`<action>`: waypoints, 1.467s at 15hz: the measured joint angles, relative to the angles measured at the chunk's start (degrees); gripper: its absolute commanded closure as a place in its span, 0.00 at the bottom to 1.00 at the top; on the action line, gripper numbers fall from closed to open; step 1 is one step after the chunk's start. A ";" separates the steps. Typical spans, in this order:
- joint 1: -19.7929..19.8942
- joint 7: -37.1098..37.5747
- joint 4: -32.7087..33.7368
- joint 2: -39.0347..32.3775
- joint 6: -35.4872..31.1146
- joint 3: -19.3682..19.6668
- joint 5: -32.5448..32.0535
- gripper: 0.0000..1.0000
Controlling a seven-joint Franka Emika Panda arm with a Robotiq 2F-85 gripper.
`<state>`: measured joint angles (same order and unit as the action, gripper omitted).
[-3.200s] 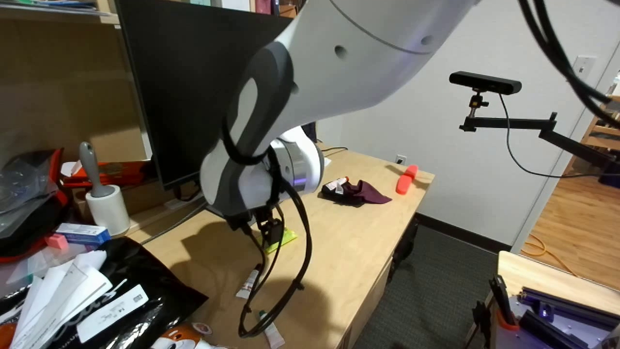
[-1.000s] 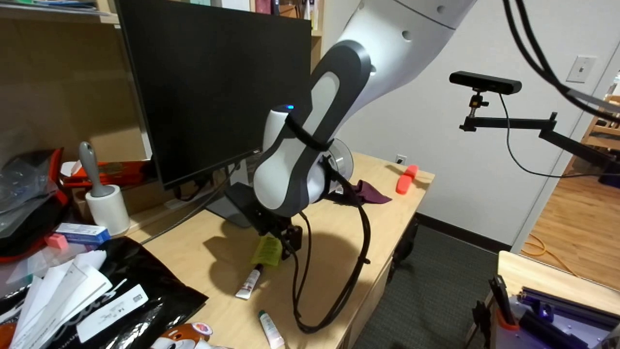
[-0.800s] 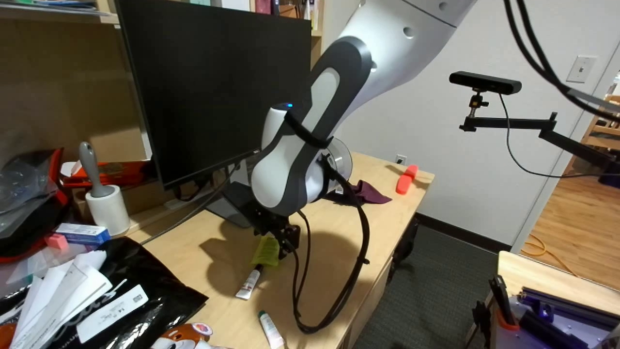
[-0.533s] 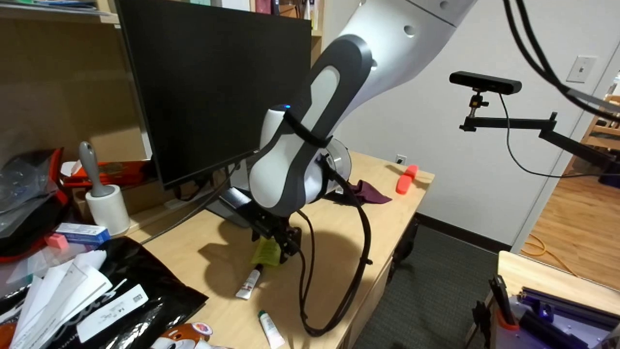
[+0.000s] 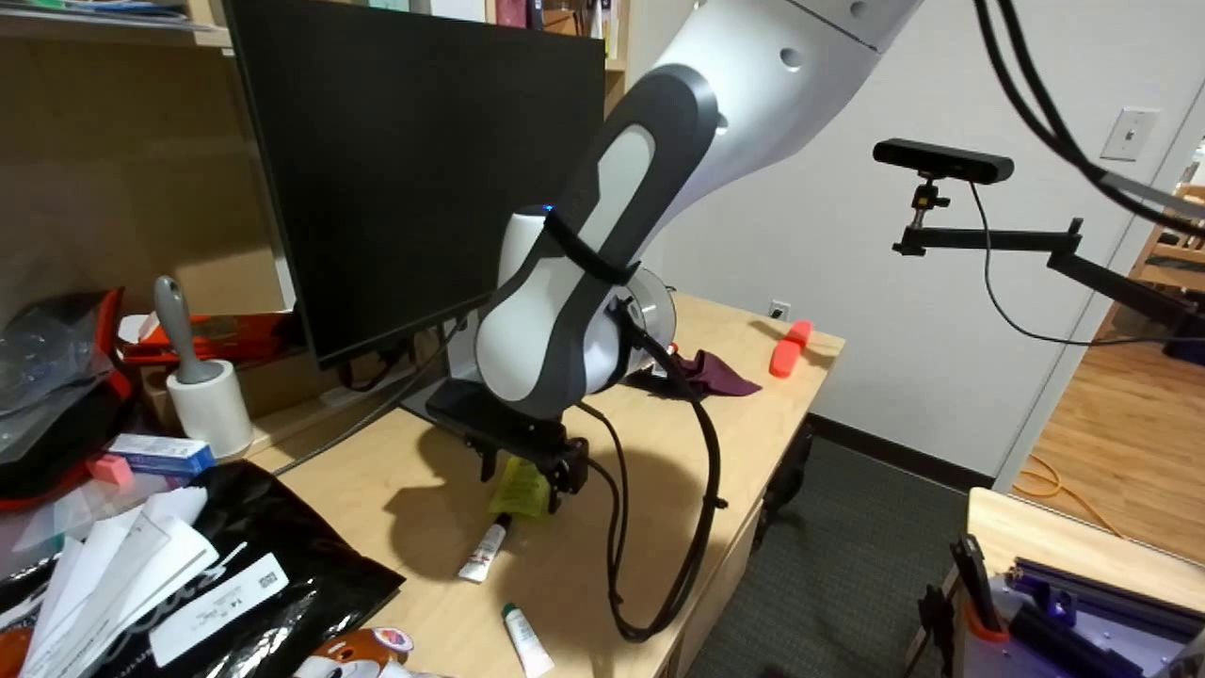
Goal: Move the yellow sachet to the right
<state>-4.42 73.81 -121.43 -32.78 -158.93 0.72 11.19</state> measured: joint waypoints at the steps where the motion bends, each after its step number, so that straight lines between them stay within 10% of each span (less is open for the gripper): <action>1: -0.04 -1.06 0.42 -0.15 1.39 0.25 -0.07 0.00; 14: -0.98 -3.99 3.70 -1.69 3.21 3.91 -0.63 0.91; 22: 0.77 -3.88 4.30 2.04 3.44 5.01 2.24 0.90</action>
<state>-3.65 69.93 -117.12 -30.74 -155.49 5.73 13.43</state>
